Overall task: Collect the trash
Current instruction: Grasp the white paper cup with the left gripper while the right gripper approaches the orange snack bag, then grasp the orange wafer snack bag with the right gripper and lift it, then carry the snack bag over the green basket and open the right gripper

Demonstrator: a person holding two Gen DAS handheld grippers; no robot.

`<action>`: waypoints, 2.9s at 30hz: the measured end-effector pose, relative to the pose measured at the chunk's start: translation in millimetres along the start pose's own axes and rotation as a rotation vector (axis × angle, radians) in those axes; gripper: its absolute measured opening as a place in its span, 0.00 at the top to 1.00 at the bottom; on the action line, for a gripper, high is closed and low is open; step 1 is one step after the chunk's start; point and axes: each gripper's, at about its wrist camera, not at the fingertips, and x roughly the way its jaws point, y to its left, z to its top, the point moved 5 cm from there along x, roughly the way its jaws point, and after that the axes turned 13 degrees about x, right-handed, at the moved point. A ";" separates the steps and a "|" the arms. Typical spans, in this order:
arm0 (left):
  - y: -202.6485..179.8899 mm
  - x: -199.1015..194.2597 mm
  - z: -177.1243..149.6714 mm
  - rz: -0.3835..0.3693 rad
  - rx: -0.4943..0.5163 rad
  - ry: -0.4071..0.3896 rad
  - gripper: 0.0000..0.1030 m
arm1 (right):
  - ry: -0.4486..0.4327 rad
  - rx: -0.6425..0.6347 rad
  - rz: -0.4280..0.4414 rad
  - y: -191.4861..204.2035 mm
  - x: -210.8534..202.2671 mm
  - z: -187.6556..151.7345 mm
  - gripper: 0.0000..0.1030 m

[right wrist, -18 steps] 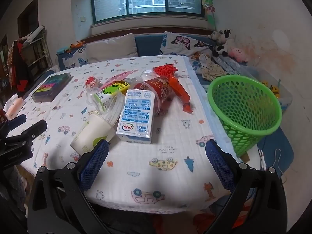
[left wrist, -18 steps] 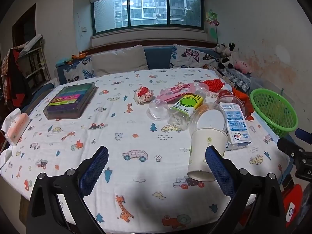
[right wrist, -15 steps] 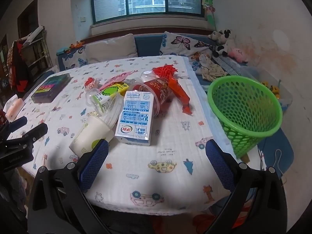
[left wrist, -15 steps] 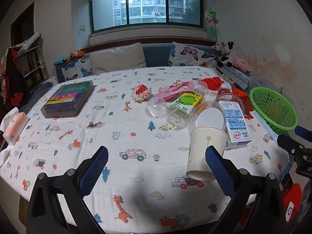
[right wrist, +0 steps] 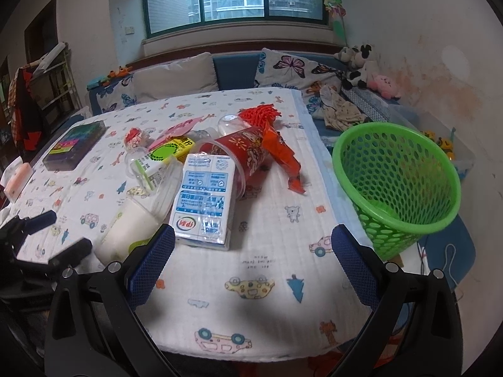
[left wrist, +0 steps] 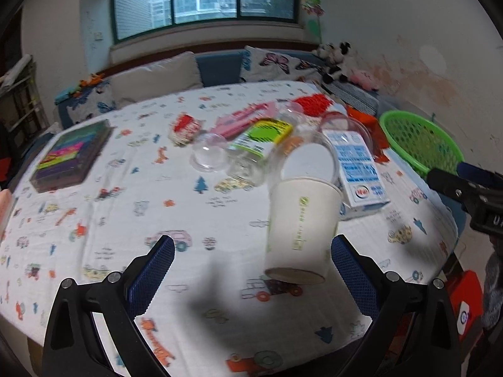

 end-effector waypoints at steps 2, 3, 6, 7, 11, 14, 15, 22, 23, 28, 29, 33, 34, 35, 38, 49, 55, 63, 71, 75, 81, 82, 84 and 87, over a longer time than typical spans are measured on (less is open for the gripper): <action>-5.7 8.7 0.0 -0.029 0.008 0.015 0.06 | 0.002 0.003 0.002 -2.1 3.0 2.1 0.04; -7.0 11.2 -1.5 -0.046 0.005 0.031 0.06 | 0.005 0.004 0.001 -3.4 5.2 3.6 0.04; -14.0 22.4 -1.0 -0.073 0.027 0.047 0.06 | 0.007 0.011 0.005 -7.3 10.7 8.2 0.04; -16.2 24.4 -1.0 -0.085 0.024 0.052 0.06 | 0.006 0.012 0.005 -8.6 12.2 9.4 0.04; -24.2 37.0 0.4 -0.116 0.033 0.072 0.07 | 0.008 0.029 0.009 -15.8 18.4 15.9 0.04; -28.2 42.9 1.2 -0.143 0.033 0.085 0.08 | 0.011 0.050 0.015 -22.8 24.8 24.1 0.04; -29.3 44.3 1.6 -0.146 0.035 0.086 0.08 | 0.015 0.057 0.014 -25.2 27.6 27.6 0.04; -30.5 53.5 3.0 -0.175 0.021 0.084 0.24 | 0.028 0.063 0.038 -31.6 48.2 51.9 0.04; -30.2 54.3 3.0 -0.180 0.019 0.081 0.27 | 0.031 0.058 0.037 -31.7 52.8 54.9 0.04; -29.7 54.9 4.2 -0.208 0.021 0.056 0.40 | 0.052 0.022 0.027 -31.5 78.3 66.1 0.11; -29.7 54.5 4.6 -0.210 0.022 0.053 0.40 | 0.059 0.016 0.025 -31.0 83.8 68.2 0.12; -28.0 52.7 4.8 -0.221 0.025 0.045 0.42 | 0.080 -0.014 0.019 -29.6 104.6 73.8 0.17; -27.1 50.7 5.0 -0.224 0.025 0.040 0.42 | 0.083 -0.020 0.017 -28.7 107.7 73.9 0.22; -26.0 48.5 5.4 -0.224 0.025 0.034 0.42 | 0.088 -0.027 0.016 -28.6 111.4 74.6 0.24; -21.6 39.9 6.5 -0.226 0.032 0.014 0.42 | 0.094 -0.045 -0.004 -27.9 121.5 75.8 0.29; -4.4 8.9 20.7 -0.240 0.030 -0.031 0.43 | 0.092 -0.004 0.001 -38.2 128.3 82.5 0.67; 1.4 -4.6 36.3 -0.255 0.032 -0.056 0.43 | 0.077 0.066 0.054 -52.5 108.8 90.1 0.74; -7.5 -15.1 85.0 -0.272 0.087 -0.128 0.43 | 0.044 0.158 0.098 -77.4 78.2 103.2 0.78; -28.7 -7.6 123.6 -0.305 0.130 -0.162 0.43 | 0.056 0.204 0.155 -97.7 68.7 101.0 0.78; -33.1 -3.1 125.8 -0.307 0.135 -0.149 0.43 | 0.051 0.186 0.121 -101.8 76.9 99.4 0.46; -29.4 6.3 121.0 -0.307 0.118 -0.119 0.43 | 0.070 0.069 0.056 -95.1 96.2 94.7 0.23; -29.7 6.5 120.7 -0.309 0.114 -0.115 0.43 | 0.077 0.037 0.041 -92.2 101.6 93.4 0.22; -28.9 7.9 119.7 -0.309 0.113 -0.111 0.43 | 0.104 -0.011 0.034 -87.8 111.4 90.6 0.17; -27.3 11.2 119.6 -0.309 0.108 -0.106 0.43 | 0.137 -0.088 0.009 -83.7 127.7 87.9 0.14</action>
